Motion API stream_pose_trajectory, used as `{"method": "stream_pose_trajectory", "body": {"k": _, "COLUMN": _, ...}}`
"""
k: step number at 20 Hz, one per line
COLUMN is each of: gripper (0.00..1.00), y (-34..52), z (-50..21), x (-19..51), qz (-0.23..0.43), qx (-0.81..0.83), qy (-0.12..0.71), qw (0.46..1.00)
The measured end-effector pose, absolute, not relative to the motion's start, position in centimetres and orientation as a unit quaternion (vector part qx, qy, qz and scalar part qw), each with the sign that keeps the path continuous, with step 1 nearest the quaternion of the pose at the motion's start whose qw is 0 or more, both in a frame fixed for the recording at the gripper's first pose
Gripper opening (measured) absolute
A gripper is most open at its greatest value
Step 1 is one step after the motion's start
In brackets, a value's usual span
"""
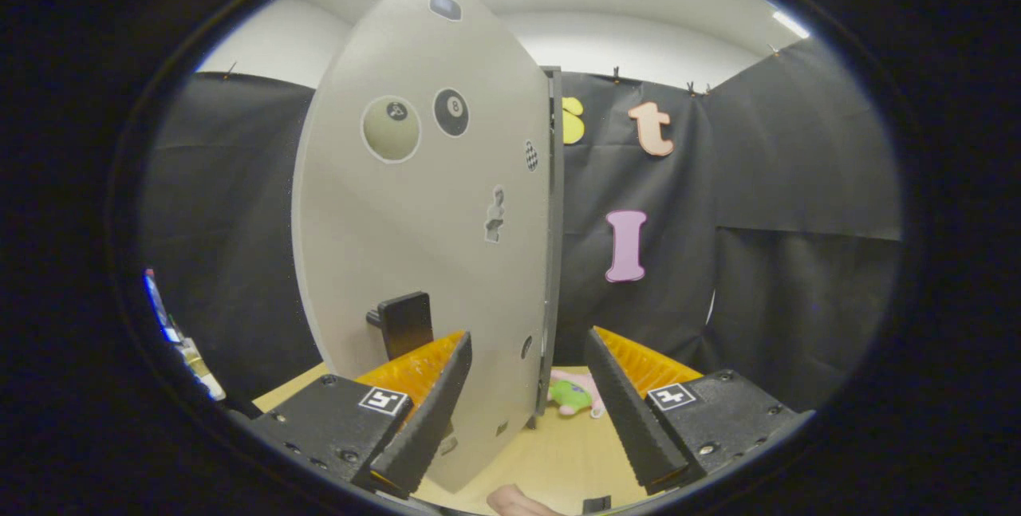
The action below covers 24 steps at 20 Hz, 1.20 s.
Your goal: Open the shoe cabinet door, grab the shoes and put them into the shoe cabinet, then close the shoe cabinet door.
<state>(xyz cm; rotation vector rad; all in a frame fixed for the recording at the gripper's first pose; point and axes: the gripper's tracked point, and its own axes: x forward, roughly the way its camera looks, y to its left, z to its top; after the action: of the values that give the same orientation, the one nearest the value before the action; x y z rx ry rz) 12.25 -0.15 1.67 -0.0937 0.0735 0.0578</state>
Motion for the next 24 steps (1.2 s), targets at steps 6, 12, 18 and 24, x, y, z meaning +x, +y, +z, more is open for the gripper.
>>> {"method": "stream_pose_trajectory", "body": {"k": 6, "gripper": 0.94, "y": 6.7, "z": 1.2, "x": 14.4, "qz": 0.017, "qx": -0.067, "qy": 0.012, "qw": 0.998}}
{"method": "stream_pose_trajectory", "body": {"k": 12, "gripper": 0.95, "y": 17.3, "z": -0.2, "x": 18.4, "qz": 0.070, "qx": -0.044, "qy": 0.023, "qw": 0.996}}
{"method": "stream_pose_trajectory", "body": {"k": 18, "gripper": 0.98, "y": 19.4, "z": -2.4, "x": 18.8, "qz": 0.065, "qx": -0.030, "qy": 0.045, "qw": 0.996}}
{"method": "stream_pose_trajectory", "body": {"k": 24, "gripper": 0.97, "y": 15.8, "z": -4.4, "x": 13.3, "qz": 0.063, "qx": -0.018, "qy": 0.036, "qw": 0.997}}
